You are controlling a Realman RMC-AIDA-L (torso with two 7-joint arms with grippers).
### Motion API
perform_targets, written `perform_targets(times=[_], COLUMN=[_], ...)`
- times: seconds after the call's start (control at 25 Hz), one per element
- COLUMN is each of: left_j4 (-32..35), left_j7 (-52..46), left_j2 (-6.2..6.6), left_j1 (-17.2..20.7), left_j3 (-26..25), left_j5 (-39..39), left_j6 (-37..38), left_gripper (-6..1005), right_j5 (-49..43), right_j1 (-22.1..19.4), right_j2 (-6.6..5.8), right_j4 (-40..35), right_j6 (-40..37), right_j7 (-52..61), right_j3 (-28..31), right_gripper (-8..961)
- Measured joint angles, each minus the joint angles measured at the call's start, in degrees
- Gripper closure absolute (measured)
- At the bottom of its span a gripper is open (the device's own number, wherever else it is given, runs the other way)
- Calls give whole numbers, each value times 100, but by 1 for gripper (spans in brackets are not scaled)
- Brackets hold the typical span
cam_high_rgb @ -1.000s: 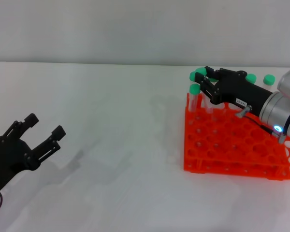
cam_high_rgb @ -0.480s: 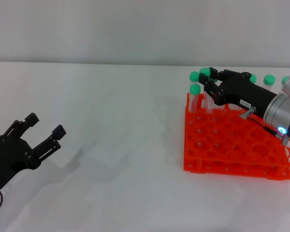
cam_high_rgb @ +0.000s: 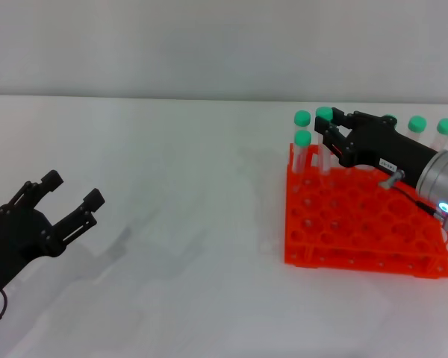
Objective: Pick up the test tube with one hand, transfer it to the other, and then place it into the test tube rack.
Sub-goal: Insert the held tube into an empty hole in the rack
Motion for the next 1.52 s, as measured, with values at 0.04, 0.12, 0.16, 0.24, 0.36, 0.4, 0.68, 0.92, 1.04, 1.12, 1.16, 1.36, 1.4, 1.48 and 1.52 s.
perform_targets(times=[0.04, 0.12, 0.16, 0.24, 0.36, 0.4, 0.68, 0.92, 1.04, 1.12, 1.16, 1.36, 1.4, 1.48, 1.52], left_j4=[0, 4, 6, 10, 9, 10, 111, 143, 145, 146, 147, 150, 150, 150, 150], left_j7=[0, -1, -2, -2, -2, -2, 29, 39, 40, 41, 41, 43, 43, 43, 43], left_j2=[0, -1, -3, -8, -8, -9, -5, 8, 9, 9, 9, 9, 9, 9, 7], left_j1=[-2, -17, -37, -66, -74, -76, -126, -118, -125, -131, -133, -143, -143, -141, -139], left_j3=[0, 0, 0, 4, 8, 9, 9, 9, 9, 9, 10, 18, 18, 18, 18], left_j5=[0, 0, 0, 3, 6, 7, 15, 19, 19, 19, 19, 19, 19, 18, 18], left_j6=[-8, -37, -59, -70, -73, -74, -142, -150, -180, -197, -199, -203, -203, -203, -203], left_gripper=[106, 106, 106, 106, 106, 106, 106, 106, 106, 106, 106, 106, 106, 106, 106], right_j5=[3, 0, -9, -15, -19, -21, -70, -156, -160, -220, -263, -442, -442, -443, -444], right_j1=[-22, -71, -90, -153, -201, -212, -269, -337, -362, -366, -367, -372, -373, -383, -393], right_j2=[-6, -15, -17, -28, -36, -36, -44, -45, -51, -50, -47, -5, -1, 8, 11], right_j4=[1, -1, -7, -30, -43, -42, -53, -56, -28, -23, -25, -54, -55, -60, -60], right_j6=[-32, -82, -98, -139, -201, -233, -427, -584, -735, -753, -755, -761, -762, -764, -765], right_j7=[2, 4, 4, 6, -4, -16, -46, -123, -176, -199, -207, -354, -383, -461, -505], right_j3=[3, 44, 57, 69, 58, 52, 42, 64, 53, 42, 42, 51, 48, 40, 37], right_gripper=[695, 695, 695, 695, 695, 695, 696, 696, 697, 697, 697, 698, 698, 698, 698])
